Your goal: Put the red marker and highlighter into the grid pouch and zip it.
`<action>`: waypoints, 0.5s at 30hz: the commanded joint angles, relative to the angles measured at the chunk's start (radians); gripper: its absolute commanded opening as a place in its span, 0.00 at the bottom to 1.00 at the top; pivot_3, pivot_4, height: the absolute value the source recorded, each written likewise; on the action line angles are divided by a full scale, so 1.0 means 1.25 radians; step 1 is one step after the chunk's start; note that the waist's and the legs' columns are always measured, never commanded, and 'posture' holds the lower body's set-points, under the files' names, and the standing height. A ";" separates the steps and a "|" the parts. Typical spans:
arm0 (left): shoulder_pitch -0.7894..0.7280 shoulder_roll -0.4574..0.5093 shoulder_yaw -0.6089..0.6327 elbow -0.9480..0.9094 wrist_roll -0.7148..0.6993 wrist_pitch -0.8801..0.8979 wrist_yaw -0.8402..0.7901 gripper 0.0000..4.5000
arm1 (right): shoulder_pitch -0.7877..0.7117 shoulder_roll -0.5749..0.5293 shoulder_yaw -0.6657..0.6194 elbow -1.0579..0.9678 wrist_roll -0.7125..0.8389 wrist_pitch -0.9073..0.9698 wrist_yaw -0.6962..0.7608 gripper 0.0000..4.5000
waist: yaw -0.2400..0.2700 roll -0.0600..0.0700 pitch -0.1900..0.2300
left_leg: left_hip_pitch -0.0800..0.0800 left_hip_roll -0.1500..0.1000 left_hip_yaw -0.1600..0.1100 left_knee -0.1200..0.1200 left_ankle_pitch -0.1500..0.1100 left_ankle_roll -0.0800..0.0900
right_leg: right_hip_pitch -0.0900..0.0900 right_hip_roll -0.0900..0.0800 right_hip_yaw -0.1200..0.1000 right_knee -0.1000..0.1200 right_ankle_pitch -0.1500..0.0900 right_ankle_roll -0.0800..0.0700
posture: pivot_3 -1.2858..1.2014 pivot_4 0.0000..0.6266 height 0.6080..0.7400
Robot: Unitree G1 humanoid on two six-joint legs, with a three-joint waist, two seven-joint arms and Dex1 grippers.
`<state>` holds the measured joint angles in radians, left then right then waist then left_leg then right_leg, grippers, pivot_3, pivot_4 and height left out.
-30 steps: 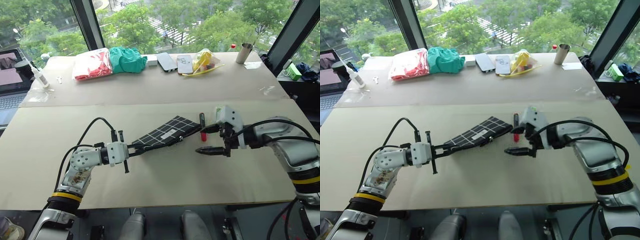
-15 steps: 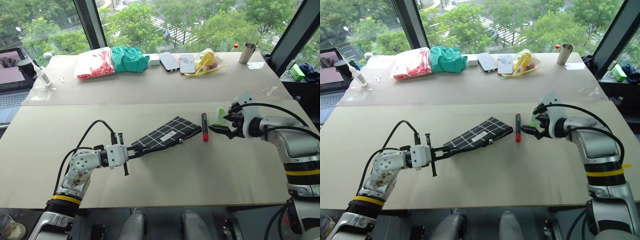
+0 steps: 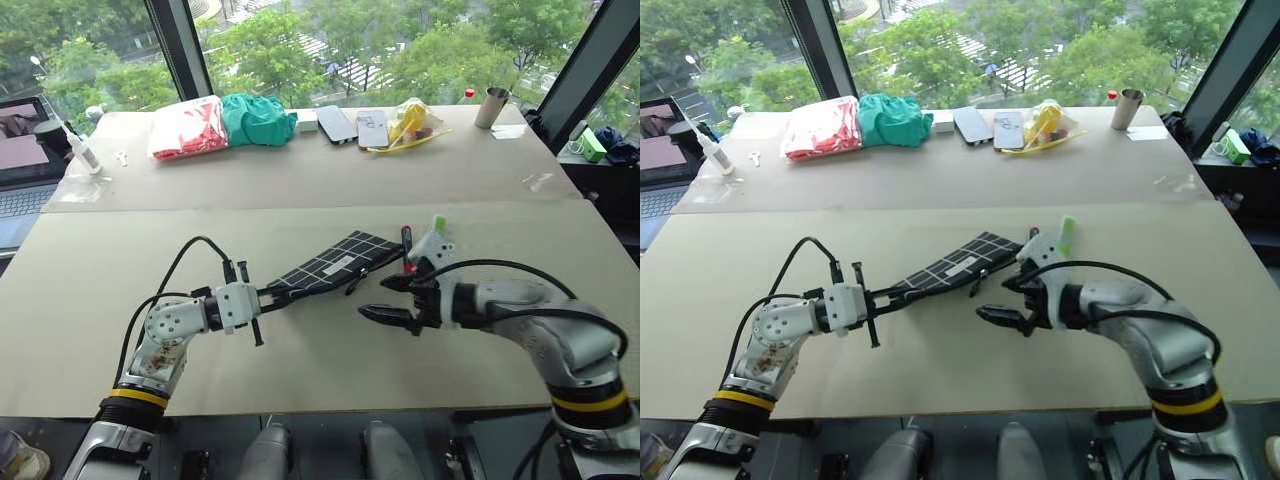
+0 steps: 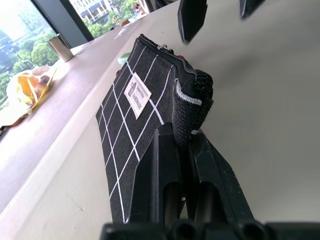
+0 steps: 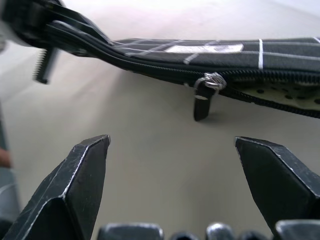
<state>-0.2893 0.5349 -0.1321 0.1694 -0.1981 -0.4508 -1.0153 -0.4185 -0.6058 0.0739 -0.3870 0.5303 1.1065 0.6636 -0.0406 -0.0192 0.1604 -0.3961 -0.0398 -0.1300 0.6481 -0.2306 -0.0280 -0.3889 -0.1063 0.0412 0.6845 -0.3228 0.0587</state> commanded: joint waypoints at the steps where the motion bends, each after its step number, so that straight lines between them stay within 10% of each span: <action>1: -0.011 -0.002 0.014 -0.028 -0.020 0.010 0.005 0.00 | -0.035 0.014 -0.022 0.017 0.009 0.009 -0.020 0.98 | 0.000 0.000 0.000 | 0.000 0.000 0.000 0.000 0.000 0.000 | 0.000 0.000 0.000 0.000 0.000 0.000 | 0.52 0.24 1.00; 15: -0.011 -0.008 0.009 -0.023 -0.013 0.007 -0.001 0.00 | -0.081 0.122 -0.031 0.042 0.037 0.039 -0.081 0.98 | -0.002 0.000 0.000 | 0.000 0.000 -0.001 0.000 0.000 0.000 | 0.000 0.000 0.000 0.000 0.000 0.000 | 0.52 0.24 1.00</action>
<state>-0.2988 0.5231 -0.1323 0.1692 -0.2019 -0.4340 -1.0158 -0.5001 -0.4529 0.0633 -0.3283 0.5687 1.1612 0.5650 -0.0427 -0.0191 0.1604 -0.3960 -0.0398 -0.1308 0.6478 -0.2306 -0.0280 -0.3892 -0.1062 0.0409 0.6847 -0.3228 0.0587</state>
